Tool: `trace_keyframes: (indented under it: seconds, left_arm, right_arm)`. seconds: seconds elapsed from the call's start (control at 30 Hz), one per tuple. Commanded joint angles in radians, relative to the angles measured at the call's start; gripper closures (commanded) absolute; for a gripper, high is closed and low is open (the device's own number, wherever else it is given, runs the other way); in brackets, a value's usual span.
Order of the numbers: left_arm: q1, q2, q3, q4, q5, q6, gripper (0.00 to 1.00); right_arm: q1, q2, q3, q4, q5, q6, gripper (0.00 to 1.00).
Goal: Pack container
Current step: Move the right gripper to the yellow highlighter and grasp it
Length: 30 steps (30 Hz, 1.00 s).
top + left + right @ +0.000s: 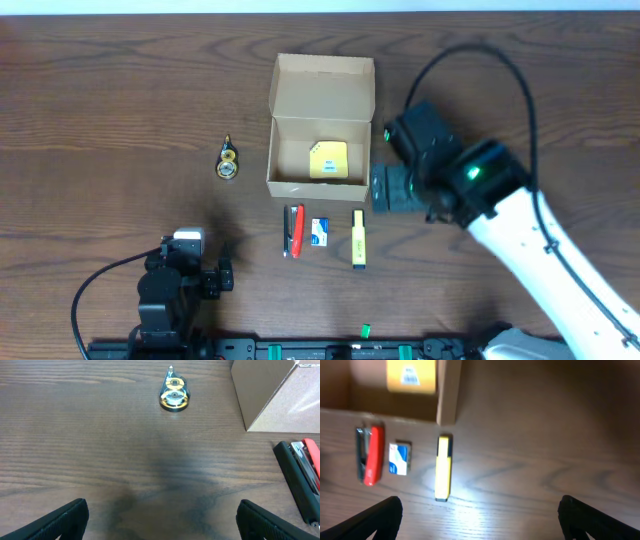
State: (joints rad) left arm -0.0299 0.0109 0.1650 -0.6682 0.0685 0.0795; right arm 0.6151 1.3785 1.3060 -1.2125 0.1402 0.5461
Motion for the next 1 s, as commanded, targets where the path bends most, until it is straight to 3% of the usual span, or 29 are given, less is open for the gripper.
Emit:
trace_keyframes:
  seconds: [0.0, 0.27, 0.5, 0.77, 0.97]
  left_arm:
    - [-0.004, -0.007, -0.006, -0.01, 0.002, 0.01, 0.05]
    - [-0.004, -0.007, -0.006, -0.01, 0.002, 0.01, 0.05]
    - [-0.004, -0.007, -0.006, -0.01, 0.002, 0.01, 0.05]
    - [-0.004, -0.007, -0.006, -0.01, 0.002, 0.01, 0.05]
    - [-0.004, -0.007, -0.006, -0.01, 0.002, 0.01, 0.05]
  right_arm:
    - [0.068, -0.056, -0.148, 0.053, -0.01, 0.124, 0.01]
    - [0.248, -0.068, -0.448, 0.254, -0.008, 0.456, 0.01]
    - [0.294, -0.057, -0.53, 0.415, 0.002, 0.525, 0.01]
    - [0.293, 0.052, -0.549, 0.47, 0.032, 0.639, 0.01]
    - [0.293, 0.138, -0.549, 0.546, 0.032, 0.643, 0.02]
